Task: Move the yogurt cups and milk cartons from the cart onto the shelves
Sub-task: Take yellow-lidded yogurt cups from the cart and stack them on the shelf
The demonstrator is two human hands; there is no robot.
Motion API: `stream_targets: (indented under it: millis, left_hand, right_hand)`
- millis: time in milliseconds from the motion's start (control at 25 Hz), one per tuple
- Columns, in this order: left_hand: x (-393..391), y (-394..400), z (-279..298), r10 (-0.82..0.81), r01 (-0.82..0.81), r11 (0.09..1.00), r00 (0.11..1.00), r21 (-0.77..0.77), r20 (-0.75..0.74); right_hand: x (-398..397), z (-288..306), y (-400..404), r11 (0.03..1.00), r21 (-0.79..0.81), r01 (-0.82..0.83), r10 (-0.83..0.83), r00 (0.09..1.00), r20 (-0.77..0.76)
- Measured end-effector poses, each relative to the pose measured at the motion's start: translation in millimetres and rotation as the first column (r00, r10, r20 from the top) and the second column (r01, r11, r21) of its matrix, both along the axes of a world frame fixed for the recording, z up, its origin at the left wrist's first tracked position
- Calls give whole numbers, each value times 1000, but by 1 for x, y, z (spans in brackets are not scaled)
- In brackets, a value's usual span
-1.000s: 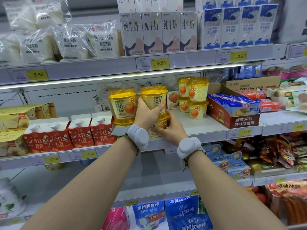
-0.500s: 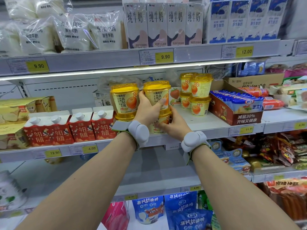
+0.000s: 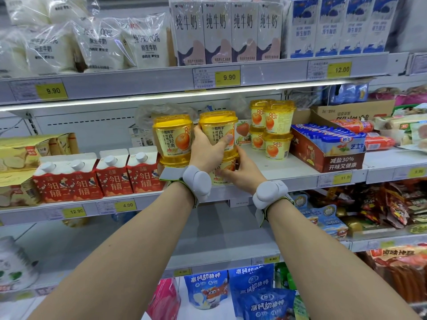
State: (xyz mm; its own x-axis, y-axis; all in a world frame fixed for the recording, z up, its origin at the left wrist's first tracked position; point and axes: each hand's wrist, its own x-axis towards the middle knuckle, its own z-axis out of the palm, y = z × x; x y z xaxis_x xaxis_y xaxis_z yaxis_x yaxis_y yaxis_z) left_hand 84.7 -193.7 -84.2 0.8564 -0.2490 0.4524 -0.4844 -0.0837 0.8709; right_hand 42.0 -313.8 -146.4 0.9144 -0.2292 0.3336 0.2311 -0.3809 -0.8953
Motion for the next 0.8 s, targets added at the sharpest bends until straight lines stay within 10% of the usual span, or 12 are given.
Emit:
stream_targets:
  millis: [800]
  left_hand:
    - [-2,16,7,-67,72,993,997,95,-49]
  right_hand:
    - [3,-3,-2,1000,-3,-15,16,1000,13]
